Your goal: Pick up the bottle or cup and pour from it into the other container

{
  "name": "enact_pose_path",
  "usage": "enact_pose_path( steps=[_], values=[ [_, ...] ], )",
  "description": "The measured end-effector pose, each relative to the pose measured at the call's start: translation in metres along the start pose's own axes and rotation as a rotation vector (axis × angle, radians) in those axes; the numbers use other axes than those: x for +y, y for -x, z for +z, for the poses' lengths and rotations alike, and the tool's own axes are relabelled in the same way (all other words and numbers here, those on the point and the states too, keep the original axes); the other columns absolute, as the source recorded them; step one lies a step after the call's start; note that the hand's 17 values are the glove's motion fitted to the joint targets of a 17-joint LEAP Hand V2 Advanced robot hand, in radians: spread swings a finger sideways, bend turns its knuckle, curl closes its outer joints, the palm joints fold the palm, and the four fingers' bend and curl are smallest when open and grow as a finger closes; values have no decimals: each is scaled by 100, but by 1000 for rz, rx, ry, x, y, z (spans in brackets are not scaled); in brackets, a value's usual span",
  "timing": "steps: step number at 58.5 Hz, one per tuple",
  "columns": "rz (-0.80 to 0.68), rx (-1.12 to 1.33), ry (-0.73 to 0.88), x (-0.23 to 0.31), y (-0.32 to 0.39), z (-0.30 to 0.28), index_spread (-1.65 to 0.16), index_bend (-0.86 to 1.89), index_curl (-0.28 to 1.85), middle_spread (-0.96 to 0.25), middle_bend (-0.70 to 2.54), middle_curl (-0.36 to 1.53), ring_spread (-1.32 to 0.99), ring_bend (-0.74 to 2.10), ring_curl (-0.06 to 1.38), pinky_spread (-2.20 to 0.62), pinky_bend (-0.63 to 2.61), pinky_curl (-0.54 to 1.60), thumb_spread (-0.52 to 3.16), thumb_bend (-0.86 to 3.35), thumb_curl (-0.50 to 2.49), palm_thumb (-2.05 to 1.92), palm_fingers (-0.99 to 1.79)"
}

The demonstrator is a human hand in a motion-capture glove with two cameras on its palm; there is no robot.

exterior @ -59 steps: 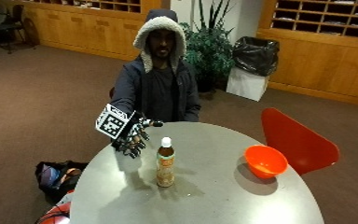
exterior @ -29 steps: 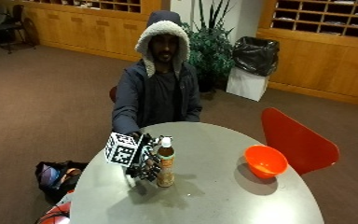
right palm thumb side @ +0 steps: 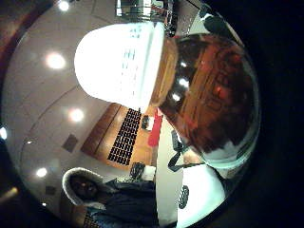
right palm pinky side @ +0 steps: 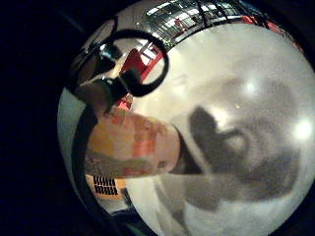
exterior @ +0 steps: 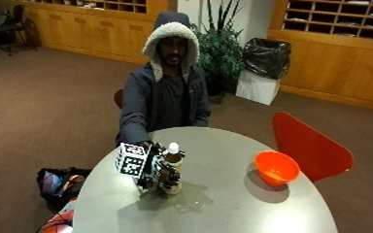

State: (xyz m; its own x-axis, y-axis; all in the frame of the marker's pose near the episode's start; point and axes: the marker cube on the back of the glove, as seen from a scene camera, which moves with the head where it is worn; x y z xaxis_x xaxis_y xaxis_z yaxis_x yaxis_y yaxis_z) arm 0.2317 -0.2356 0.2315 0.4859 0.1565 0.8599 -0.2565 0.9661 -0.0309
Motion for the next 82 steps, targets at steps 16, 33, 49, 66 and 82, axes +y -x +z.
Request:
enact_pose_path(
  steps=[16, 33, 49, 66, 82],
  values=[
    [-52, -70, -66, -2, -4, 11, -31, 9, 19, -19, 34, 42, -14, 61, 39, 10, 63, 28, 75, -2, 49, 98, 96],
    [-170, -70, -216, -8, -1, 14, -28, 7, 19, -22, 31, 45, -18, 59, 42, -14, 74, 34, 55, -4, 58, 97, 113],
    [-174, -68, -250, 3, 4, 14, -24, 10, 21, -19, 34, 49, -16, 63, 45, -23, 76, 37, 48, -4, 62, 92, 119],
    [-333, -47, -257, 15, 48, -3, -24, 10, 23, -18, 35, 51, -15, 64, 46, -24, 74, 38, 49, -4, 65, 91, 118],
    [-299, -25, -208, 48, 112, -23, -25, 9, 23, -17, 34, 51, -13, 65, 46, -24, 74, 39, 53, -4, 65, 91, 117]
  ],
)
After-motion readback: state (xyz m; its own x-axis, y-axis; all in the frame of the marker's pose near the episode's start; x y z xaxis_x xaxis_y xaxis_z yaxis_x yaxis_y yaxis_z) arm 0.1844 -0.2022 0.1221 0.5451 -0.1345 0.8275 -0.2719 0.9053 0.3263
